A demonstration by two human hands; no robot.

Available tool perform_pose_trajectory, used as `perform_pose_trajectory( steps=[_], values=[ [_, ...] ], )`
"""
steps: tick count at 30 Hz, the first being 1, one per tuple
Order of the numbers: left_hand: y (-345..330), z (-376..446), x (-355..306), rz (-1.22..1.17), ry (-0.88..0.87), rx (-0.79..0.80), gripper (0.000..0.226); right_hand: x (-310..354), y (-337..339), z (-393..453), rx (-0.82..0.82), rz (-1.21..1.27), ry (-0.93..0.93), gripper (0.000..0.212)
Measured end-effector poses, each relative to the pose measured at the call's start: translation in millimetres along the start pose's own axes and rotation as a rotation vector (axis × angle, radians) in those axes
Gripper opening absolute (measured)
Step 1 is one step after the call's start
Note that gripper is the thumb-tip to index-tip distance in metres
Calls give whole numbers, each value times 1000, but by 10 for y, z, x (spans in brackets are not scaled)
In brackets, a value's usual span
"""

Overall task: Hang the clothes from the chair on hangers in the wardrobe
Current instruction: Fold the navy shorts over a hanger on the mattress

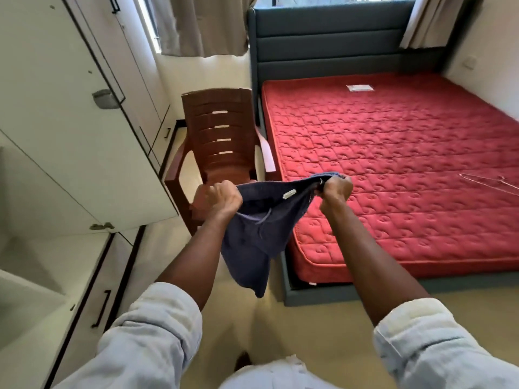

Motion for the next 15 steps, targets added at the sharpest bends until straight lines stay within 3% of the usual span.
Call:
perform_pose_trajectory(
  steps=[2, 5, 8, 11, 15],
  values=[
    [-33, -282, -303, -48, -4, -27, 31, 307, 409, 190, -72, -38, 114, 20],
    [-67, -815, -859, -271, -97, -252, 30, 965, 1175, 311, -195, -69, 374, 34],
    [-81, -1303, -1426, -541, -269, -444, 37, 1435, 1751, 363, -128, -209, 691, 53],
    [-219, -1611, -1890, -448, -223, -389, 58, 1521, 2186, 704, -39, -672, 608, 36],
    [-447, -1873, -2476, -360, -291, -287, 76, 1911, 2660, 1010, -129, -473, 643, 47]
  ],
)
Point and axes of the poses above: each hand's wrist, its own z-axis towards the middle knuckle, its own y-axis out of the back of the hand, x = y × z, the point moved 5 cm from there along z, towards the middle knuckle, and after that the axes turned 9 degrees about z, right-handed, at the moved point
